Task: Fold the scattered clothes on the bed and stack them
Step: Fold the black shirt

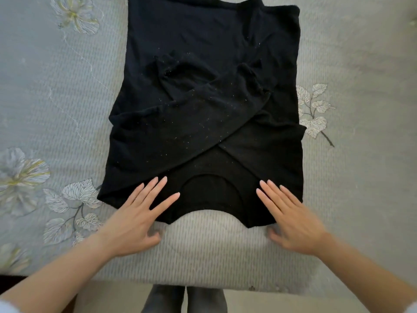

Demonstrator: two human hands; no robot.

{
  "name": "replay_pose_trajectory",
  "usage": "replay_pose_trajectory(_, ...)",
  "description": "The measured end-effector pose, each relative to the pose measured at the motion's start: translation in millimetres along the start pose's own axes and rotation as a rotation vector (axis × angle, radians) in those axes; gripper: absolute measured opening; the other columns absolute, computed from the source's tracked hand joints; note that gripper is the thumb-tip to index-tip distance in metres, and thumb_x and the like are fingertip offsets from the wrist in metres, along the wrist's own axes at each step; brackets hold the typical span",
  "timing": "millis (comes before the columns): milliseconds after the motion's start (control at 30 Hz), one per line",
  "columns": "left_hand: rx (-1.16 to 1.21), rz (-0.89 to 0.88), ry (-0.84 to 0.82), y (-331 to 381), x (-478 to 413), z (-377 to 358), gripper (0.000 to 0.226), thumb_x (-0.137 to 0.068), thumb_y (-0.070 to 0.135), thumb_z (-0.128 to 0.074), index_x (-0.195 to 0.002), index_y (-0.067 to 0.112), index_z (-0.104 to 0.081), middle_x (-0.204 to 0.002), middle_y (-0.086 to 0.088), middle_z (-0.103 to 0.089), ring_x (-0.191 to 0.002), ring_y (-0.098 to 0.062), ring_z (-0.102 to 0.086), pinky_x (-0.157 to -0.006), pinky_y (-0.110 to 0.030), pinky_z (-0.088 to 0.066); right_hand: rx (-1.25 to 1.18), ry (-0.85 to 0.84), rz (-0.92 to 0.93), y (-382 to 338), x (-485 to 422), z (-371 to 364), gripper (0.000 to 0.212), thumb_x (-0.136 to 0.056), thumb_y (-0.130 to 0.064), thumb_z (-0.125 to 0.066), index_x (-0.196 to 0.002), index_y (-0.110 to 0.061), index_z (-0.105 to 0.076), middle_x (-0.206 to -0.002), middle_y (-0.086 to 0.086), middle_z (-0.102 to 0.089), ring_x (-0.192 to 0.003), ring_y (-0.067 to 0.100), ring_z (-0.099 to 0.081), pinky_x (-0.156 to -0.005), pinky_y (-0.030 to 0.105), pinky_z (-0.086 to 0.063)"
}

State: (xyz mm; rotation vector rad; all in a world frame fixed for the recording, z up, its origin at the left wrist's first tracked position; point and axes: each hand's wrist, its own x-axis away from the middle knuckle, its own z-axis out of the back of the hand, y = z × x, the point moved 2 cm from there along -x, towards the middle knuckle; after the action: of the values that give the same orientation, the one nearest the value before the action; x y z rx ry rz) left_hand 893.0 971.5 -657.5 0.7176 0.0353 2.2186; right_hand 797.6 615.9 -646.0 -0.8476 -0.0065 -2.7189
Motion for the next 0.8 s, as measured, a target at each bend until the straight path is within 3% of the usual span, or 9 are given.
replay_pose_trajectory(167,-0.117,0.109,0.163,4.1,-27.5,16.4,0.089,-0.069,0.015,-0.065,-0.148,0.007,-0.027,-0.156,-0.021,-0.015,-0.146,-0.035,-0.011,-0.117,-0.047,-0.006,-0.162,0.126,-0.189,-5.6,-35.0,10.8,0.071,-0.097,-0.021,-0.038,-0.15,-0.017,0.009,-0.158,0.0,0.01,-0.147,0.015,0.011,-0.119,0.026,0.006)
replay_pose_trajectory(233,-0.141,0.113,0.188,4.0,-37.5,25.6,0.076,-0.075,0.009,-0.062,-0.145,0.006,-0.034,-0.156,-0.018,-0.019,-0.146,-0.032,-0.012,-0.117,-0.045,-0.001,-0.254,0.129,-0.251,-6.4,-43.4,21.1,0.059,-0.101,-0.014,-0.034,-0.153,-0.019,-0.008,-0.161,-0.003,-0.006,-0.148,0.013,-0.005,-0.117,0.025,-0.01)
replay_pose_trajectory(300,-0.025,0.153,0.127,4.3,-45.9,39.1,0.057,-0.087,0.017,-0.053,-0.143,0.014,-0.04,-0.157,-0.006,-0.025,-0.146,-0.021,-0.017,-0.117,-0.037,-0.011,-0.424,0.18,-0.386,-4.0,-46.1,34.6,0.051,-0.099,-0.011,-0.036,-0.149,-0.023,-0.032,-0.155,-0.003,-0.032,-0.143,0.015,-0.029,-0.113,0.028,-0.025)
replay_pose_trajectory(367,0.156,0.266,0.073,3.4,-48.9,59.5,0.033,-0.093,0.027,-0.047,-0.124,0.022,-0.058,-0.136,-0.002,-0.055,-0.127,-0.018,-0.049,-0.1,-0.033,-0.042,-0.585,0.199,-0.468,-2.4,-44.7,47.8,0.047,-0.097,-0.009,-0.038,-0.141,-0.026,-0.046,-0.142,-0.002,-0.05,-0.13,0.02,-0.046,-0.105,0.031,-0.038)
replay_pose_trajectory(433,0.225,0.281,0.071,5.2,-50.0,80.3,0.02,-0.093,0.028,-0.048,-0.078,0.024,-0.061,-0.082,0.002,-0.067,-0.075,-0.014,-0.06,-0.06,-0.026,-0.044,-0.648,0.13,-0.477,-1.5,-40.7,59.0,0.045,-0.096,-0.008,-0.039,-0.134,-0.026,-0.055,-0.128,0.0,-0.061,-0.115,0.022,-0.056,-0.095,0.031,-0.045)
replay_pose_trajectory(500,0.268,0.287,-0.033,4.4,-48.8,88.4,0.03,-0.09,0.026,-0.05,-0.06,0.02,-0.049,-0.062,0.002,-0.055,-0.059,-0.014,-0.051,-0.049,-0.024,-0.031,-0.689,-0.02,-0.446,-3.7,-32.9,67.8,0.04,-0.092,-0.006,-0.042,-0.121,-0.022,-0.066,-0.113,0.0,-0.067,-0.105,0.021,-0.059,-0.085,0.029,-0.045)
replay_pose_trajectory(567,0.318,0.288,-0.201,7.8,-44.3,90.2,0.03,-0.087,0.026,-0.052,-0.059,0.018,-0.047,-0.068,-0.002,-0.056,-0.065,-0.019,-0.051,-0.051,-0.025,-0.031,-0.741,-0.175,-0.439,-7.4,-22.3,69.8,0.027,-0.084,-0.003,-0.048,-0.094,-0.012,-0.071,-0.087,0.003,-0.068,-0.088,0.02,-0.06,-0.072,0.029,-0.043)
replay_pose_trajectory(700,0.505,0.298,-0.656,26.2,-18.3,83.9,0.016,-0.077,0.021,-0.055,-0.065,0.016,-0.047,-0.059,0.001,-0.045,-0.049,-0.009,-0.039,-0.042,-0.02,-0.025,-0.822,-0.591,-0.392,-28.4,2.3,73.1,0.013,-0.071,0.001,-0.055,-0.079,0.01,-0.06,-0.068,0.018,-0.057,-0.072,0.027,-0.055,-0.055,0.024,-0.04)
replay_pose_trajectory(800,0.749,0.291,-0.859,24.2,-7.0,85.6,0.013,-0.061,0.018,-0.058,-0.068,0.012,-0.049,-0.062,-0.004,-0.041,-0.05,-0.015,-0.038,-0.044,-0.023,-0.026,-0.924,-0.728,-0.376,-28.0,9.6,77.0,0.017,-0.066,0.002,-0.054,-0.057,-0.003,-0.041,-0.05,0.004,-0.038,-0.051,0.018,-0.041,-0.046,0.025,-0.028)
